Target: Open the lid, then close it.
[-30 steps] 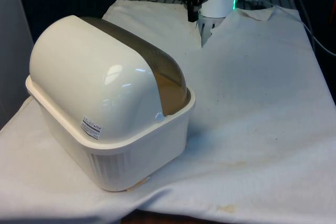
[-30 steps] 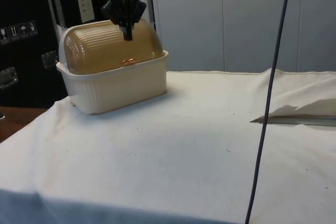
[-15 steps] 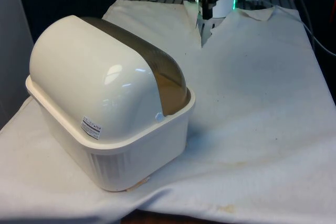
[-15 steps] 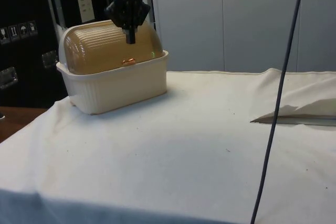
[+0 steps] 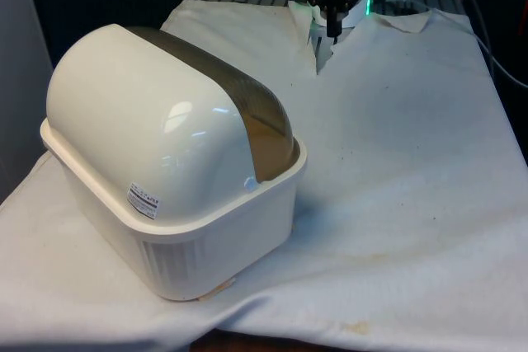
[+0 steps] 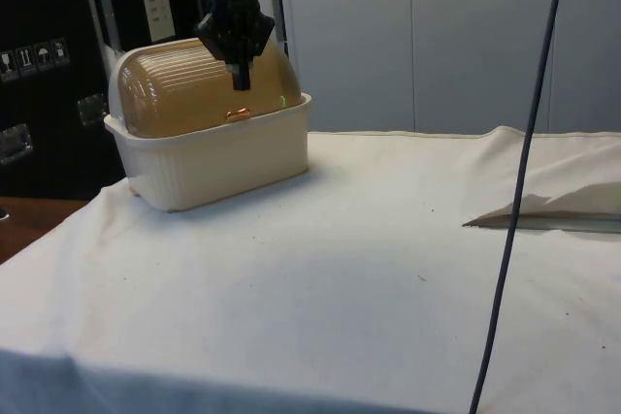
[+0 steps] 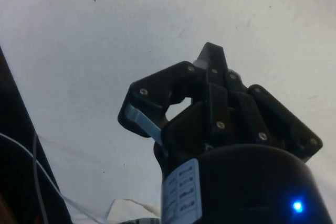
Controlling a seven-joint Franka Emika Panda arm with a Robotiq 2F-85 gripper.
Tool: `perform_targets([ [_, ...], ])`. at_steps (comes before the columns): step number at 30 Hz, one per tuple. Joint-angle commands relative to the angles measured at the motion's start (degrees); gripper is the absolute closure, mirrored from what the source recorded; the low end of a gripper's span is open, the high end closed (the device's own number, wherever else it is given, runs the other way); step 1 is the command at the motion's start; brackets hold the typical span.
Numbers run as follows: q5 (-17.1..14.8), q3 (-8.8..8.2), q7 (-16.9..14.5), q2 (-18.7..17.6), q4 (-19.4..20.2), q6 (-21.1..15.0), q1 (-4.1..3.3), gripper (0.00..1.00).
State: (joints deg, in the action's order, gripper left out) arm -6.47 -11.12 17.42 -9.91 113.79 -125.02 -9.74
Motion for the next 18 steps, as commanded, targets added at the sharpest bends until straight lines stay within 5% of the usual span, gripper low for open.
perform_targets([
  [1, 0.0, 0.0, -0.4, -0.06, 0.06, 0.0, 0.0, 1.0],
  [18, 0.0, 0.17, -8.59, -1.43, 0.17, 0.0, 0.0, 1.0],
])
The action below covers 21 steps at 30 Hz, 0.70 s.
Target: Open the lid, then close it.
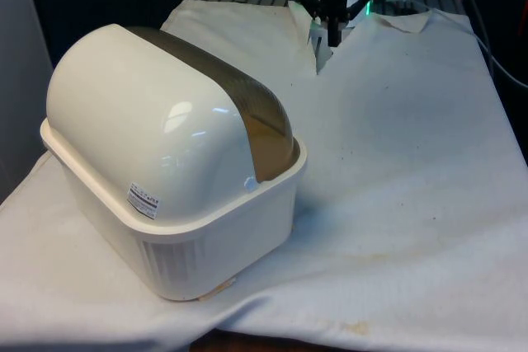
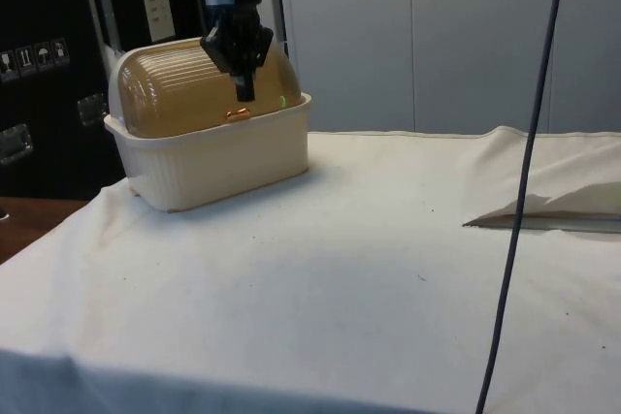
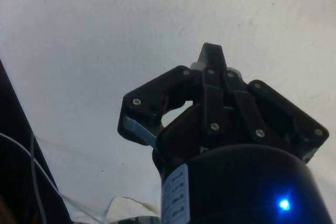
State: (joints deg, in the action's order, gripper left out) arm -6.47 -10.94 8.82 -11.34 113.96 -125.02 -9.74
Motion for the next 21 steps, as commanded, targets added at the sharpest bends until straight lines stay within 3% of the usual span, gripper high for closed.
perform_targets([
  [1, 0.06, 0.11, -0.74, 0.11, 0.23, -0.23, -0.06, 1.0],
  [21, 2.92, 0.17, -6.59, 2.01, 1.78, 0.8, -0.17, 1.0],
])
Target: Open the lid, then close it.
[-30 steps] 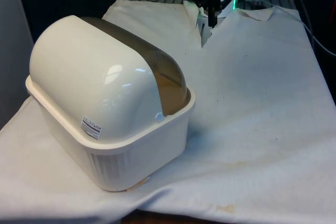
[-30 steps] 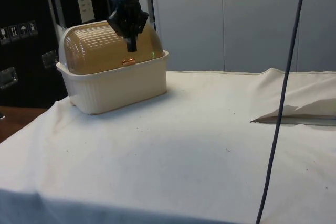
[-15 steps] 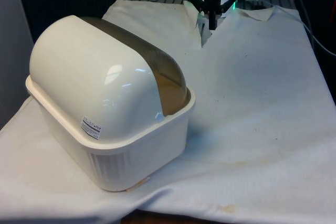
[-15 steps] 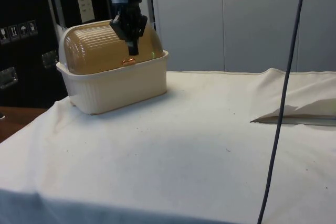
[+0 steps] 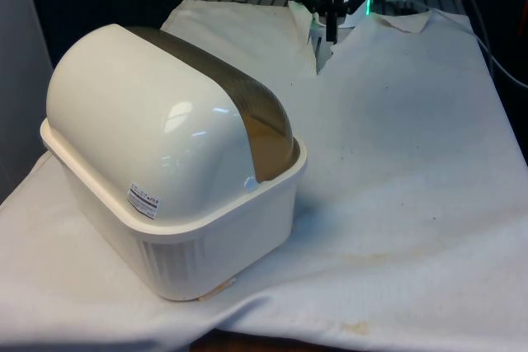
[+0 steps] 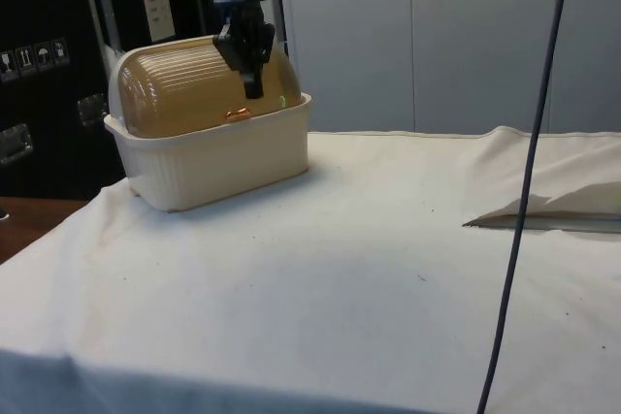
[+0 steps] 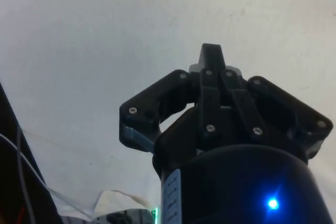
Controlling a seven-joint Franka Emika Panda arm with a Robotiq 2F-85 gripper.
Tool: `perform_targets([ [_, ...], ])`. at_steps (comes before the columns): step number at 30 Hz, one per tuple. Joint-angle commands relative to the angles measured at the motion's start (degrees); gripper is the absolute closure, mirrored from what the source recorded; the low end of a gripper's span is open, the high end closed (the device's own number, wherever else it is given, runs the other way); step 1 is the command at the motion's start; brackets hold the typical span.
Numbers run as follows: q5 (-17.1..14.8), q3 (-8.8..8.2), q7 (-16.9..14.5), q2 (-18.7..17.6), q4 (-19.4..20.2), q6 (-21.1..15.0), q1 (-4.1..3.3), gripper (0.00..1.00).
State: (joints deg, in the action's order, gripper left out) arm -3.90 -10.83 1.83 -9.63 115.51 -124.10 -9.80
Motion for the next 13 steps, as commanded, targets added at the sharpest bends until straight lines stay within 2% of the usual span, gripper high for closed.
perform_targets([
  [1, 0.57, 0.0, -0.11, 0.57, 0.46, -0.06, -0.17, 1.0],
  [2, 0.0, 0.0, 0.0, 0.0, 0.0, 0.0, 0.0, 1.0],
  [3, 0.69, 0.0, -0.4, 0.74, 0.63, -0.06, -0.17, 1.0],
  [8, 1.32, 0.06, -1.95, 1.78, 1.55, -0.11, -0.11, 1.0],
  [13, 1.03, 0.06, -2.92, 1.95, 1.78, 0.17, 0.0, 1.0],
])
